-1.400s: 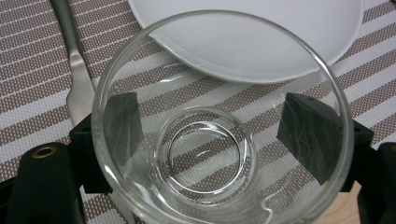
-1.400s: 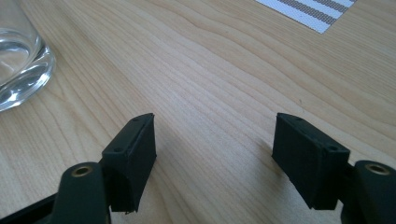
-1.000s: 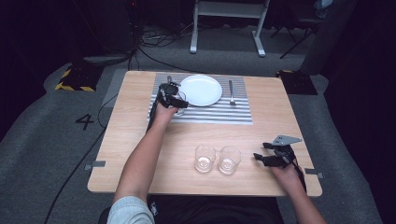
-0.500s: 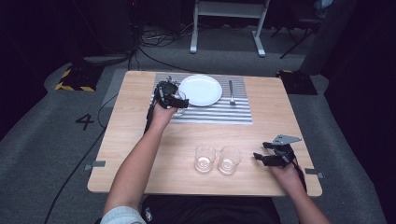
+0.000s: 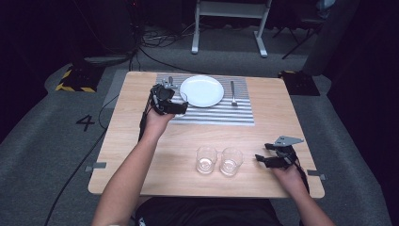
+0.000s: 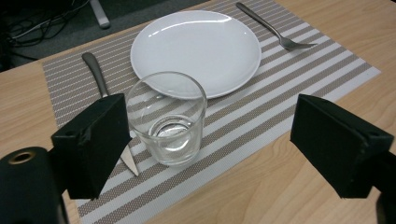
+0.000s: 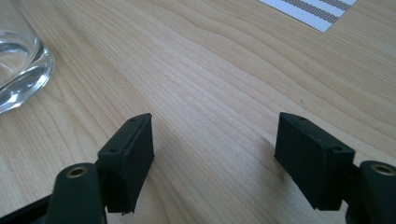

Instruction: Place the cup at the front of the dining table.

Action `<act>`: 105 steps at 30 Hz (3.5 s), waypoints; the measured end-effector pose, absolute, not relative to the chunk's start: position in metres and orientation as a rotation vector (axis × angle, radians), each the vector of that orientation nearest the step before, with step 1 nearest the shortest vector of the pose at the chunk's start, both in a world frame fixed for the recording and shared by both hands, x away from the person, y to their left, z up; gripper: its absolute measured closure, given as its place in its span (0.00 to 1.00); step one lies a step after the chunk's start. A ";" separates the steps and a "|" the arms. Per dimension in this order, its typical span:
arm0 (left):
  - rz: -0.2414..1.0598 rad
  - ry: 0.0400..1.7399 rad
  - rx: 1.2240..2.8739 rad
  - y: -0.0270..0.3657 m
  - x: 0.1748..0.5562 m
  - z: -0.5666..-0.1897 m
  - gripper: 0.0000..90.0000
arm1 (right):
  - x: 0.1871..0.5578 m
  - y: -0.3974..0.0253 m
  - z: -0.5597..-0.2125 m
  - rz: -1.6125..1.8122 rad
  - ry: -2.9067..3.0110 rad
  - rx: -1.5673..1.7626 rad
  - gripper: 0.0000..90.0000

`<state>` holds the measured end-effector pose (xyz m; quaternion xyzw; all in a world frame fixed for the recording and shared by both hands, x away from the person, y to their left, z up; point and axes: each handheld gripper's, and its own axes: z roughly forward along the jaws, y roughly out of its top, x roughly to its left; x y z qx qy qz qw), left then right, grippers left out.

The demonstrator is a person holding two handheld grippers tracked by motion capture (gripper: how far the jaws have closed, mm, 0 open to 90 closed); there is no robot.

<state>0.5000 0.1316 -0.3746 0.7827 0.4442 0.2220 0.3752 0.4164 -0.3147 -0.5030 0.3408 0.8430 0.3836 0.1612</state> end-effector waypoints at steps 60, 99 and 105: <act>0.466 1.001 2.145 0.200 0.386 -0.427 0.17 | 0.416 -0.314 -0.503 1.095 2.401 0.966 0.30; 0.302 1.021 2.341 0.222 0.372 -0.491 0.15 | 0.415 -0.313 -0.503 1.093 2.408 0.956 0.30; 0.314 0.965 2.263 0.223 0.369 -0.503 0.01 | 0.415 -0.313 -0.503 1.093 2.408 0.957 0.30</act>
